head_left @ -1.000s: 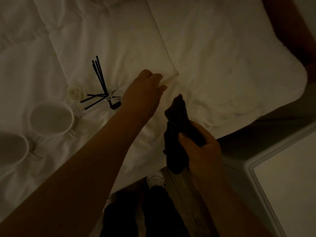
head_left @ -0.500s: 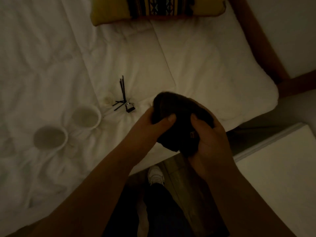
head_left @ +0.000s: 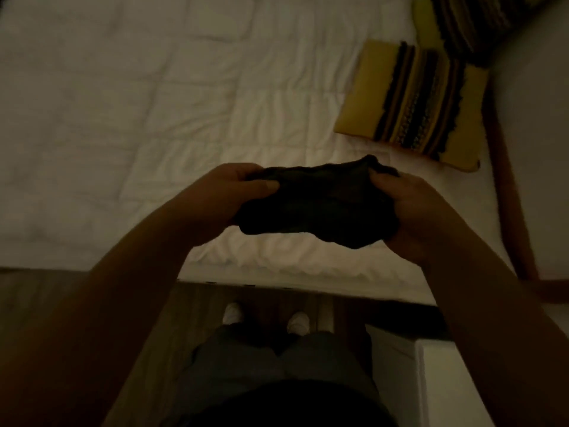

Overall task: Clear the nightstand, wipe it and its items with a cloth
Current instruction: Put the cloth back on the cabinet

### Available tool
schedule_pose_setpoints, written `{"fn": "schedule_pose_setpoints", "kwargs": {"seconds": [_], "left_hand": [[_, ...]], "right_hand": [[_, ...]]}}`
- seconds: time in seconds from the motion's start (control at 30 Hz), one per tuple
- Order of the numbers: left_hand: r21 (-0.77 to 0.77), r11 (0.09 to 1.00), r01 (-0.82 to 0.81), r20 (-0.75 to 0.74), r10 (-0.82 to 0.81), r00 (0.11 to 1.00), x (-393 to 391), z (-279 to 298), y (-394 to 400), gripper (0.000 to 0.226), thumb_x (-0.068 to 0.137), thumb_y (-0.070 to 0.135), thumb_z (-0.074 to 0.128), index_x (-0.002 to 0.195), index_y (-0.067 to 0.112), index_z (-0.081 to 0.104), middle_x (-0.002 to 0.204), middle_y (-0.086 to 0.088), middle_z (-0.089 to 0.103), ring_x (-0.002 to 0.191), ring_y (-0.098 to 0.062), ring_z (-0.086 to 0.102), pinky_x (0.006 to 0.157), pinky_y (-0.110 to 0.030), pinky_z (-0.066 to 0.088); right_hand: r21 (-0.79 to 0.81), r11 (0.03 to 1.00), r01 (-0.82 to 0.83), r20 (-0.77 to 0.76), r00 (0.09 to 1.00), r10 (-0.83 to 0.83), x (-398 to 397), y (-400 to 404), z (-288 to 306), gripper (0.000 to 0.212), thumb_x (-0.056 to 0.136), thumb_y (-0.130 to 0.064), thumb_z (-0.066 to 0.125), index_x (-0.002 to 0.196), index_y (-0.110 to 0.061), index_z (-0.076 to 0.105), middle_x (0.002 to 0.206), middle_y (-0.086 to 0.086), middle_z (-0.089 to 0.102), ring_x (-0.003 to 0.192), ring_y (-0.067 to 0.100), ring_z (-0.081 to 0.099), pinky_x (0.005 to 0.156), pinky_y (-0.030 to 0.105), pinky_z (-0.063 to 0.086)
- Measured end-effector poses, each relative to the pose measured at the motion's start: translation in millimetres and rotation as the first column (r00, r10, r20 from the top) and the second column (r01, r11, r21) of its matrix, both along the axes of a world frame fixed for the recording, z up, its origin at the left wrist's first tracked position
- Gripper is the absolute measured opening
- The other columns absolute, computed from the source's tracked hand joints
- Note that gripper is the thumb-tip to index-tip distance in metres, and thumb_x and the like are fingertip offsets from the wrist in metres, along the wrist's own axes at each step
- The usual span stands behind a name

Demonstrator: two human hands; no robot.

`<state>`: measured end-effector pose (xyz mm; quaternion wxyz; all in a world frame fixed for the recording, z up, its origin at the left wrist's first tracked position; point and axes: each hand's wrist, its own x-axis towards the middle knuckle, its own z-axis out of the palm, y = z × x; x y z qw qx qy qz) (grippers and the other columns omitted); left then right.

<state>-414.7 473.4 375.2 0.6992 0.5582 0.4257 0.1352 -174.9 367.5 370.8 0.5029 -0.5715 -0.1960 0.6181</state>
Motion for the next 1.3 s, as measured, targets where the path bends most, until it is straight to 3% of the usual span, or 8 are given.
{"fn": "schedule_pose_setpoints", "kwargs": {"seconds": [0.27, 0.6, 0.8, 0.93, 1.1, 1.17, 1.23, 1.3], "left_hand": [[0.082, 0.884, -0.460, 0.082, 0.454, 0.887, -166.5, 68.7, -47.0, 0.040, 0.065, 0.021, 0.077, 0.102, 0.014, 0.065, 0.090, -0.005, 0.075, 0.090, -0.024, 0.071, 0.070, -0.025, 0.056], [-0.216, 0.388, -0.896, 0.357, 0.885, 0.298, -368.6, 81.9, -129.1, 0.034, 0.091, 0.006, 0.049, 0.124, 0.001, 0.055, 0.101, -0.012, 0.069, 0.092, -0.025, 0.069, 0.071, -0.031, 0.055], [-0.249, 0.027, -0.968, 0.162, 0.987, -0.014, -473.0, 69.8, -158.1, 0.026, 0.095, 0.011, 0.053, 0.119, 0.012, 0.063, 0.103, -0.008, 0.073, 0.091, -0.024, 0.072, 0.075, -0.039, 0.058], [-0.287, -0.030, -0.957, 0.197, 0.976, -0.089, -527.3, 69.5, -165.4, 0.019, 0.097, 0.021, 0.052, 0.112, 0.024, 0.064, 0.100, -0.004, 0.074, 0.087, -0.023, 0.072, 0.066, -0.038, 0.058], [-0.255, -0.153, -0.955, 0.223, 0.951, -0.212, -595.9, 65.5, -158.9, 0.046, 0.071, 0.032, 0.078, 0.112, 0.023, 0.057, 0.109, -0.007, 0.068, 0.087, -0.020, 0.072, 0.069, -0.036, 0.059], [-0.301, -0.283, -0.911, 0.191, 0.918, -0.348, -626.6, 57.3, -146.5, 0.034, 0.079, 0.013, 0.073, 0.108, 0.024, 0.058, 0.107, -0.008, 0.068, 0.081, -0.022, 0.073, 0.064, -0.038, 0.059], [-0.400, -0.350, -0.847, 0.196, 0.870, -0.452, -658.0, 52.8, -128.1, 0.036, 0.086, 0.004, 0.065, 0.117, 0.021, 0.058, 0.109, -0.010, 0.068, 0.084, -0.027, 0.073, 0.065, -0.043, 0.059], [-0.492, -0.348, -0.798, 0.271, 0.810, -0.521, -690.4, 53.7, -103.7, 0.038, 0.088, 0.004, 0.061, 0.123, 0.019, 0.056, 0.111, -0.012, 0.069, 0.089, -0.031, 0.071, 0.067, -0.047, 0.058]], "right_hand": [[0.110, 0.921, -0.373, 0.134, 0.924, 0.358, -143.3, 75.8, 72.5, 0.035, 0.096, -0.028, 0.053, 0.122, -0.008, 0.062, 0.115, 0.013, 0.069, 0.105, 0.030, 0.067, 0.092, 0.044, 0.052], [0.249, 0.658, -0.711, 0.388, 0.696, 0.604, -394.8, 96.9, 103.3, 0.013, 0.094, -0.019, 0.058, 0.102, -0.015, 0.069, 0.099, 0.006, 0.074, 0.093, 0.024, 0.071, 0.076, 0.032, 0.057], [0.202, 0.498, -0.843, 0.646, 0.497, 0.579, -544.4, 81.9, 99.4, 0.008, 0.089, -0.028, 0.065, 0.082, -0.026, 0.069, 0.087, 0.003, 0.073, 0.082, 0.022, 0.070, 0.079, 0.045, 0.058], [0.140, 0.252, -0.958, 0.750, 0.269, 0.605, -652.7, 43.6, 92.1, 0.009, 0.088, -0.037, 0.065, 0.095, -0.033, 0.065, 0.091, -0.008, 0.069, 0.086, 0.012, 0.067, 0.084, 0.040, 0.056], [0.152, -0.139, -0.979, 0.342, -0.080, 0.936, -732.9, 44.6, 91.2, 0.018, 0.088, -0.052, 0.053, 0.091, -0.050, 0.071, 0.092, -0.019, 0.073, 0.089, 0.005, 0.069, 0.069, 0.013, 0.052], [0.197, -0.094, -0.976, 0.390, -0.010, 0.921, -759.3, 68.9, 79.1, 0.018, 0.089, -0.043, 0.056, 0.100, -0.044, 0.071, 0.099, -0.017, 0.072, 0.095, 0.005, 0.067, 0.071, 0.010, 0.050], [0.219, 0.140, -0.966, 0.493, 0.233, 0.838, -788.1, 100.2, 55.5, 0.032, 0.089, -0.040, 0.061, 0.120, -0.033, 0.061, 0.116, -0.012, 0.065, 0.110, 0.006, 0.060, 0.074, 0.011, 0.050], [0.142, 0.271, -0.952, 0.383, 0.305, 0.872, -823.6, 132.2, 39.4, 0.055, 0.086, -0.043, 0.062, 0.135, -0.024, 0.047, 0.136, -0.002, 0.053, 0.121, 0.012, 0.052, 0.085, 0.019, 0.047]]}}
